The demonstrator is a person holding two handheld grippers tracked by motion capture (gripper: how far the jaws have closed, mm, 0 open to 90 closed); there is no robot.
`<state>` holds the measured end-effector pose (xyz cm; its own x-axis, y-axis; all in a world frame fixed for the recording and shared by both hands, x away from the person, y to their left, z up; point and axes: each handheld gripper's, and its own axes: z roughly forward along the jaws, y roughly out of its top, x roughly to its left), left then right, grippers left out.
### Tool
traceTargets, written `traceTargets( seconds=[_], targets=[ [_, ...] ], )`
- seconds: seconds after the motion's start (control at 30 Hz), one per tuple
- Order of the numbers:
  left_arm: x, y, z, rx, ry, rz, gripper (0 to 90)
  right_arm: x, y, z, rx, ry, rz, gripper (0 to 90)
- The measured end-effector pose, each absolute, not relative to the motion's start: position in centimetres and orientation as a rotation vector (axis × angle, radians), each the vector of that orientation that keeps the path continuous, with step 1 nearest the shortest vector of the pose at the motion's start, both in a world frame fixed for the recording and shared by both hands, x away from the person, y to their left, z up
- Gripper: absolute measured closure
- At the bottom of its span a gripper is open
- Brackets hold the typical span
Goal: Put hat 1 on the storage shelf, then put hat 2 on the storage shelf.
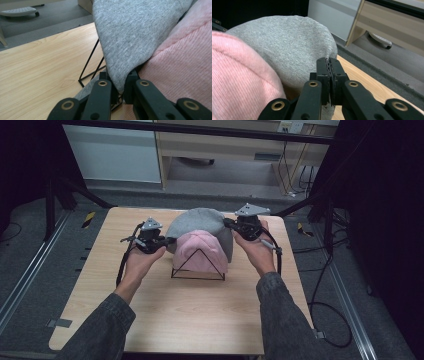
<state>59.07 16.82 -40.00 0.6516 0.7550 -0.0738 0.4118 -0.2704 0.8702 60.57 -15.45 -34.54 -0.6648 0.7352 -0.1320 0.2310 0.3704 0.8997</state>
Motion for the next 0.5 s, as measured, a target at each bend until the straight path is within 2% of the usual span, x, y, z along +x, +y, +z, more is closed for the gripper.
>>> traceTargets(
  seconds=[0.5],
  targets=[
    [59.3, 16.8, -42.3, 1.943, 0.946, 0.424, 86.5, 60.9, -15.3, -36.8, 0.87, 2.153, 1.221, 87.6]
  ],
)
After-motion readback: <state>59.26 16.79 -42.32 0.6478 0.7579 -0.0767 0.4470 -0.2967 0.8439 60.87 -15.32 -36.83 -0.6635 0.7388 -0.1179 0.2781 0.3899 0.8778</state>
